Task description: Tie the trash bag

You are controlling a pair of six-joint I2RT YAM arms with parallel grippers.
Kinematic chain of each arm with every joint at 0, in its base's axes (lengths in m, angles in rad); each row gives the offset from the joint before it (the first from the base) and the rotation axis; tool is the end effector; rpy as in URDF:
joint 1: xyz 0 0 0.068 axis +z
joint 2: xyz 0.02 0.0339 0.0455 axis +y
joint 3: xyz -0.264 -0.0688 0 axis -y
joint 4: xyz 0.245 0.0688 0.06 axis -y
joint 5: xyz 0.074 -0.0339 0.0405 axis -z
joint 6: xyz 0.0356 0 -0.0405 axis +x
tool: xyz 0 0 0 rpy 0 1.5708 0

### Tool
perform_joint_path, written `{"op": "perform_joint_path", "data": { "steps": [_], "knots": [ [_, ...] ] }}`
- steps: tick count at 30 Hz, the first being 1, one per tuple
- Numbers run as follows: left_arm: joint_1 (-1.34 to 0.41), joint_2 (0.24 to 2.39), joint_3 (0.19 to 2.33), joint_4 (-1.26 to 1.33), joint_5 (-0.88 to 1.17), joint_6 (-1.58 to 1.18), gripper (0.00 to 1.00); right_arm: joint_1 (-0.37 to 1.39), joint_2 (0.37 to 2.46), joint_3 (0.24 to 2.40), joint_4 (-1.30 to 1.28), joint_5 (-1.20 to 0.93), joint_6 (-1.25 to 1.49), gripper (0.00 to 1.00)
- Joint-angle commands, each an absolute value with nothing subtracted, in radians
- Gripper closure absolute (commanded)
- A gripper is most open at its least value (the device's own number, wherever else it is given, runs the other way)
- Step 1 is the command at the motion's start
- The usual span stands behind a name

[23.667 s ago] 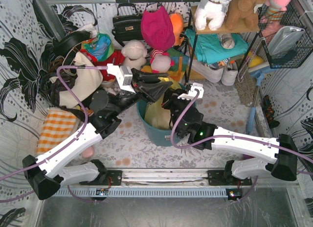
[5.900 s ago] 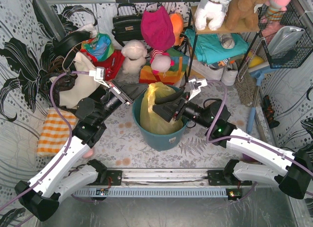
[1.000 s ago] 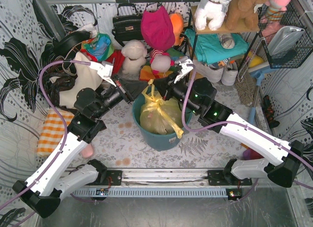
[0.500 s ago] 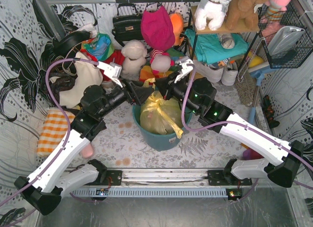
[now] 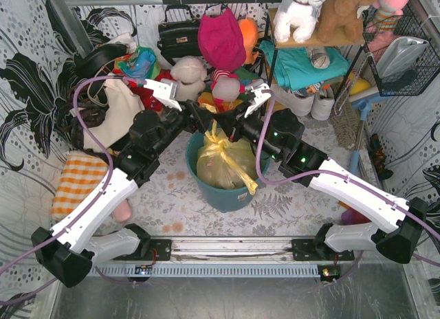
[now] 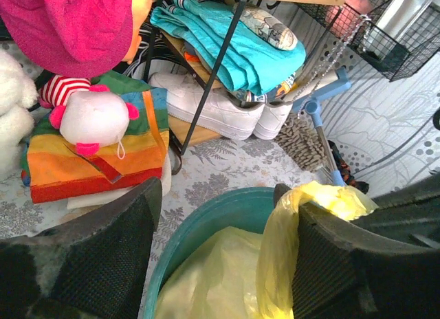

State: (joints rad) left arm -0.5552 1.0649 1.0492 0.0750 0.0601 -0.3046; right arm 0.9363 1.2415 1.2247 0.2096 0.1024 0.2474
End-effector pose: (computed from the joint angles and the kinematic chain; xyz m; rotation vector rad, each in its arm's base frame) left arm 0.2090 -0.1322 0.4071 0.2437 1.5373 -0.7305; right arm 0.1736 0.2298 0.4402 -0.4013 1.3837 0.9128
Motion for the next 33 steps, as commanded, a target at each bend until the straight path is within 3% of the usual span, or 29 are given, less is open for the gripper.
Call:
{"op": "perform_joint_path", "data": {
  "steps": [1,8,13,17,20,23,24,27,29,33],
  "knots": [
    [-0.589,1.093,1.111,0.172,-0.039,-0.253,0.27,0.939,1.231,1.260,0.224,0.065,0.280,1.00],
    [-0.647,1.136,1.139,0.213,-0.160,-0.225,0.30,0.939,1.233,1.245,0.231,0.003,0.313,1.00],
    [-0.655,1.135,1.131,0.275,-0.120,-0.250,0.44,0.940,1.223,1.221,0.229,0.001,0.333,1.00],
    [-0.655,1.111,1.100,0.336,-0.073,-0.281,0.61,0.940,1.204,1.196,0.216,0.022,0.335,1.00],
    [-0.656,1.098,1.082,0.360,-0.050,-0.300,0.87,0.940,1.188,1.192,0.197,0.026,0.336,1.00],
    [-0.656,1.093,1.066,0.357,-0.044,-0.310,1.00,0.940,1.157,1.201,0.150,0.033,0.336,1.00],
    [-0.656,1.091,1.061,0.352,-0.049,-0.314,1.00,0.940,1.143,1.207,0.117,0.037,0.337,0.95],
    [-0.656,1.088,1.041,0.329,-0.069,-0.326,1.00,0.940,1.094,1.223,0.008,0.042,0.357,0.69],
    [-0.655,1.091,1.028,0.311,-0.080,-0.329,1.00,0.940,1.070,1.247,-0.114,0.040,0.373,0.60],
    [-0.655,1.101,1.015,0.251,-0.139,-0.332,1.00,0.940,1.056,1.283,-0.326,0.019,0.392,0.54]
  ]
}}
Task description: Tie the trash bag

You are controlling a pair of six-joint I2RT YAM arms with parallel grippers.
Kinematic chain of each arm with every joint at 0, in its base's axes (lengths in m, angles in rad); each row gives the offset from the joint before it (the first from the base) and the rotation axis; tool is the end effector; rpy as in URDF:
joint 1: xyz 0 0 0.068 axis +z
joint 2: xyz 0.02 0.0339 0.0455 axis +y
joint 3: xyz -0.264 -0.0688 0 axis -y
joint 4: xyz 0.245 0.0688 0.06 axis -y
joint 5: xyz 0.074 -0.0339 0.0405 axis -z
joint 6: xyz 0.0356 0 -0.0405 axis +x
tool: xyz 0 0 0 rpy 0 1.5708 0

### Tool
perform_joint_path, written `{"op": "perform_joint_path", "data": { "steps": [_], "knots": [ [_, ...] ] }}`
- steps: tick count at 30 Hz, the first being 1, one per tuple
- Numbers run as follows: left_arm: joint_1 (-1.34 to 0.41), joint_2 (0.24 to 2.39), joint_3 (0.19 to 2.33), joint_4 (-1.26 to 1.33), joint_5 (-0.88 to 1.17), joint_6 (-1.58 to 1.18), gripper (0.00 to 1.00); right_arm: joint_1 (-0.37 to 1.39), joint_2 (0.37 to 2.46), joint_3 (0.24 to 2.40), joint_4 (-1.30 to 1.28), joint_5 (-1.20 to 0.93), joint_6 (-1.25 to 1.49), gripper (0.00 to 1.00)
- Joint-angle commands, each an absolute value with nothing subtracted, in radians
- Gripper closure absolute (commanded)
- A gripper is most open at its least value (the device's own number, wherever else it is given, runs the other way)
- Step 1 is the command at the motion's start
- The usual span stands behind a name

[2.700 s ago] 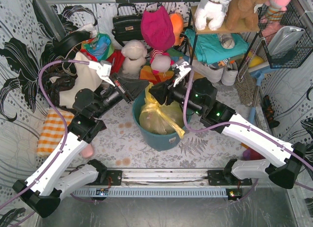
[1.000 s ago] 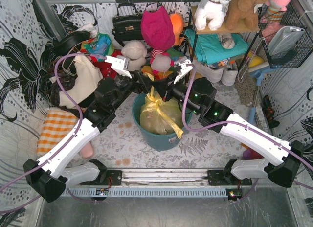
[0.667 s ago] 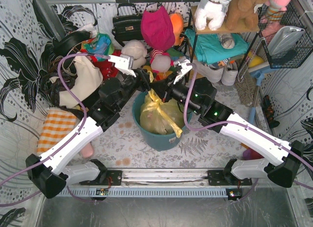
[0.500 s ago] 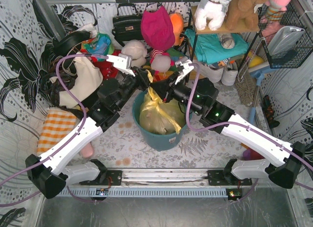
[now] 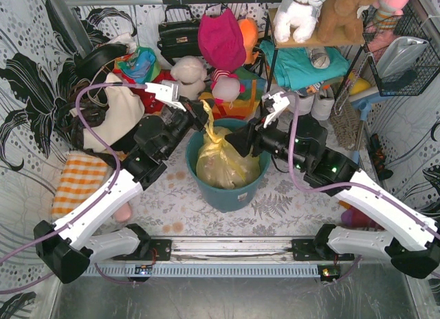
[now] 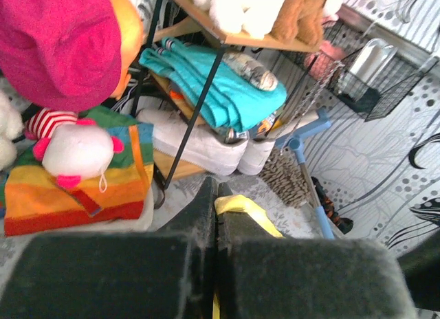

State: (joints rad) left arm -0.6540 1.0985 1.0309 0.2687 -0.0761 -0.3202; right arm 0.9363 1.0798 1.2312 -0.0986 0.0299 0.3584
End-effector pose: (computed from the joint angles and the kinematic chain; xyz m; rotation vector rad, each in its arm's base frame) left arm 0.2046 -0.1534 0.4138 0.1695 1.4020 -0.7610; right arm 0.1420 0.1911 0.4484 -0.4331 1.5459 1.0014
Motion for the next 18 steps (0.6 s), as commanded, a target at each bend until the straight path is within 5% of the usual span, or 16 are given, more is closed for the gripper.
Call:
{"op": "perform_joint_path", "data": {
  "steps": [1,18],
  "knots": [
    [-0.655,1.102,1.011,0.242,-0.153,-0.331,1.00,0.940,1.055,1.283,-0.362,0.009,0.397,0.54],
    [-0.655,1.146,1.000,0.167,-0.248,-0.326,1.00,0.940,1.228,1.373,-0.699,-0.096,0.305,0.55]
  ]
}}
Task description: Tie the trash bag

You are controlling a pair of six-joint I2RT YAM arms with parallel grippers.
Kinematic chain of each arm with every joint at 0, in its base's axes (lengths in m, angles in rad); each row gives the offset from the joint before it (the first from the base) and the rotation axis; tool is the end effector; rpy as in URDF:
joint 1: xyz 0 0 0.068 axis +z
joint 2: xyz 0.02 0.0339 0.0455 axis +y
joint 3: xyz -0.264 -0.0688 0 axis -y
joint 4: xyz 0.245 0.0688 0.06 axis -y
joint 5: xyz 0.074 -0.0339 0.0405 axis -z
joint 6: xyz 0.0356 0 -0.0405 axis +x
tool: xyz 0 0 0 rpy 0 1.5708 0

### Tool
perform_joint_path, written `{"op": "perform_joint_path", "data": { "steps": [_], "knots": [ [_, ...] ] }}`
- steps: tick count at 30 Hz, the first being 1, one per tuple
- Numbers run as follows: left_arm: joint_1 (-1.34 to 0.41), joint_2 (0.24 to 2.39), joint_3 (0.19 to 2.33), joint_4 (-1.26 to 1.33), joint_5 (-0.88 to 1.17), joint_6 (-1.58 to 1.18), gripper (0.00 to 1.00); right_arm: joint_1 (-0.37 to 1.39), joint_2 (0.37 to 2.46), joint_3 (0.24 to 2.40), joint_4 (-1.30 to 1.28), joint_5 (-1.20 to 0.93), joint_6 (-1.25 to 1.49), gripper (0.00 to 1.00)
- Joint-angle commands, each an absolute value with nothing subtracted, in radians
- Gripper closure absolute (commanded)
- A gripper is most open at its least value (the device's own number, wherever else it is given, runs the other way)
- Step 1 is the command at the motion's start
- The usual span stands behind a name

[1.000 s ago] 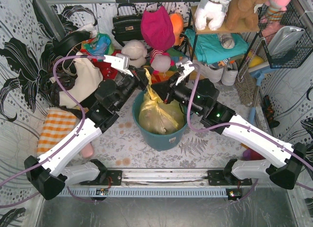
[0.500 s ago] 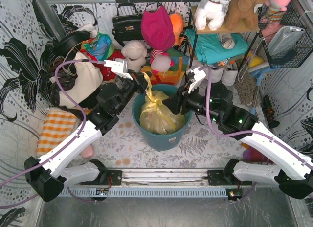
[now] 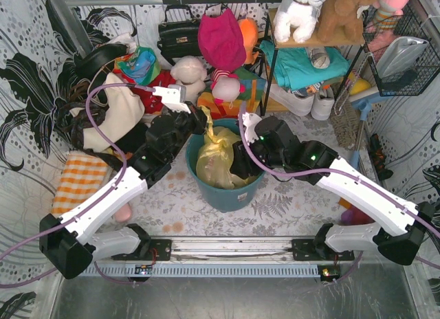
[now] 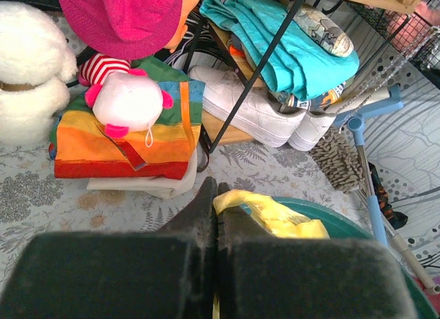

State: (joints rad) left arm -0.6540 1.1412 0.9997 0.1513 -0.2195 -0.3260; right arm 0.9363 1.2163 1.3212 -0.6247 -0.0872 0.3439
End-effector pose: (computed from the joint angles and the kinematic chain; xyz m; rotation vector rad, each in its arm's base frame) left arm 0.2188 -0.1580 0.3794 0.0847 1.5905 -0.5984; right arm 0.1521 0.2118 0.3920 -0.6978 2.0951 0.8418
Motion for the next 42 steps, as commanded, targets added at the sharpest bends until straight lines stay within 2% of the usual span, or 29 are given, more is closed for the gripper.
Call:
{"op": "perform_joint_path", "data": {
  "steps": [1,5,7,10,12,24,31,36,42],
  "knots": [
    [-0.655,1.147,0.997,0.167,-0.248,-0.328,1.00,0.940,1.230,1.374,-0.699,-0.095,0.303,0.57],
    [-0.655,1.146,0.988,0.170,-0.248,-0.333,1.00,0.940,1.234,1.370,-0.694,-0.091,0.295,0.62],
    [-0.654,1.144,0.985,0.172,-0.250,-0.333,1.00,0.940,1.234,1.360,-0.689,-0.088,0.290,0.70],
    [-0.655,1.139,0.980,0.175,-0.253,-0.333,1.00,0.940,1.240,1.373,-0.696,-0.084,0.291,0.93],
    [-0.655,1.139,0.981,0.173,-0.253,-0.330,1.00,0.940,1.238,1.401,-0.707,-0.072,0.301,1.00],
    [-0.655,1.132,0.991,0.187,-0.239,-0.332,1.00,0.940,1.229,1.649,-0.922,-0.060,0.322,1.00],
    [-0.655,1.139,0.999,0.186,-0.183,-0.329,1.00,0.940,1.197,1.743,-1.105,-0.135,0.378,1.00],
    [-0.655,1.154,1.010,0.191,-0.011,-0.305,1.00,0.940,1.184,1.683,-1.159,-0.209,0.428,1.00],
    [-0.655,1.163,0.990,0.192,0.211,-0.279,1.00,0.940,1.101,1.490,-1.068,-0.218,0.485,1.00]
  ]
}}
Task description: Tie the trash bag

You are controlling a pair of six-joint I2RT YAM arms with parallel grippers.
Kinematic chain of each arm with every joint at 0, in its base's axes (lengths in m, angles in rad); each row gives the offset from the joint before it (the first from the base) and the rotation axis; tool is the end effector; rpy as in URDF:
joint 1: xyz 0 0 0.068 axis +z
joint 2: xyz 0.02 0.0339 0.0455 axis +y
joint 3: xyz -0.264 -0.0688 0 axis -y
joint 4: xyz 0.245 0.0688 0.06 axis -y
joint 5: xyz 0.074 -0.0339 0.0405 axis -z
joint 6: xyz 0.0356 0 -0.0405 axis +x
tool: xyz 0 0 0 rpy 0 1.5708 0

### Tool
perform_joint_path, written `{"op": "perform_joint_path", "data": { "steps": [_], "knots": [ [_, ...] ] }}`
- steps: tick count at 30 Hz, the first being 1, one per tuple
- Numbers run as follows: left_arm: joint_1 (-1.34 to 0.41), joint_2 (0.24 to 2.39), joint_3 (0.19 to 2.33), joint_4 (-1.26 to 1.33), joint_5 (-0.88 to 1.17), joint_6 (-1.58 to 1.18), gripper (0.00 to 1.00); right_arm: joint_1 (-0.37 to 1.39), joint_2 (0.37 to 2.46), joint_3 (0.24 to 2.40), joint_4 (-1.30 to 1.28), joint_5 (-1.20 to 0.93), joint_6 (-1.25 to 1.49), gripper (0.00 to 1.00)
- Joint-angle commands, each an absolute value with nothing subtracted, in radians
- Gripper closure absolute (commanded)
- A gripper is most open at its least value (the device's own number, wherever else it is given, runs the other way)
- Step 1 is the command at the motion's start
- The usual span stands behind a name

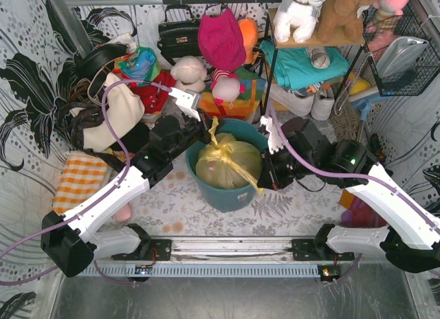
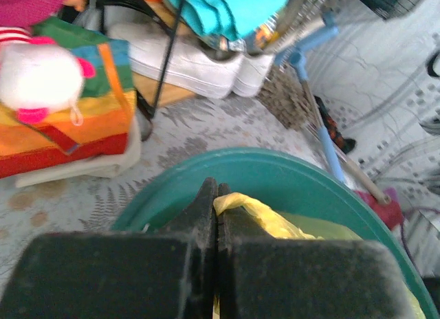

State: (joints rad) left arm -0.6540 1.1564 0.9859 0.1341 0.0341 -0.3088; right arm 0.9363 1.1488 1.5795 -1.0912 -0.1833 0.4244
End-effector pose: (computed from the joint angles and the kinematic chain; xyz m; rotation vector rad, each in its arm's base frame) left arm 0.2174 -0.1682 0.3687 0.3124 1.6327 -0.7672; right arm 0.1107 0.1613 0.4443 -0.7084 2.2829 0.9058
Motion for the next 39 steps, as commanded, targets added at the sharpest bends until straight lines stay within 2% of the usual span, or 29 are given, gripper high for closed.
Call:
{"op": "perform_joint_path", "data": {
  "steps": [1,2,3,7,11,14,21,28,31,33,39],
  "knots": [
    [-0.655,1.162,0.982,0.196,0.220,-0.284,1.00,0.940,1.090,1.465,-1.035,-0.220,0.495,1.00],
    [-0.655,1.159,0.976,0.199,0.225,-0.287,1.00,0.940,1.075,1.445,-1.004,-0.221,0.500,1.00],
    [-0.655,1.156,0.970,0.201,0.226,-0.289,1.00,0.940,1.065,1.431,-0.977,-0.219,0.504,0.94],
    [-0.655,1.155,0.969,0.196,0.219,-0.292,1.00,0.940,1.059,1.432,-0.905,-0.212,0.486,0.66],
    [-0.655,1.152,0.973,0.195,0.209,-0.290,1.00,0.940,1.066,1.460,-0.871,-0.216,0.461,0.53],
    [-0.655,1.155,0.974,0.195,0.208,-0.293,1.00,0.940,1.076,1.468,-0.854,-0.218,0.449,0.51],
    [-0.655,1.155,0.976,0.195,0.209,-0.298,1.00,0.940,1.105,1.512,-0.838,-0.210,0.405,0.53],
    [-0.655,1.153,0.978,0.196,0.207,-0.301,1.00,0.940,1.145,1.482,-0.843,-0.170,0.339,0.49],
    [-0.654,1.156,0.980,0.196,0.207,-0.302,1.00,0.940,1.162,1.472,-0.842,-0.175,0.327,0.55],
    [-0.655,1.156,0.982,0.195,0.207,-0.303,1.00,0.940,1.169,1.480,-0.844,-0.183,0.324,0.67],
    [-0.655,1.154,0.984,0.192,0.207,-0.302,1.00,0.940,1.165,1.507,-0.847,-0.186,0.332,0.96]
  ]
}}
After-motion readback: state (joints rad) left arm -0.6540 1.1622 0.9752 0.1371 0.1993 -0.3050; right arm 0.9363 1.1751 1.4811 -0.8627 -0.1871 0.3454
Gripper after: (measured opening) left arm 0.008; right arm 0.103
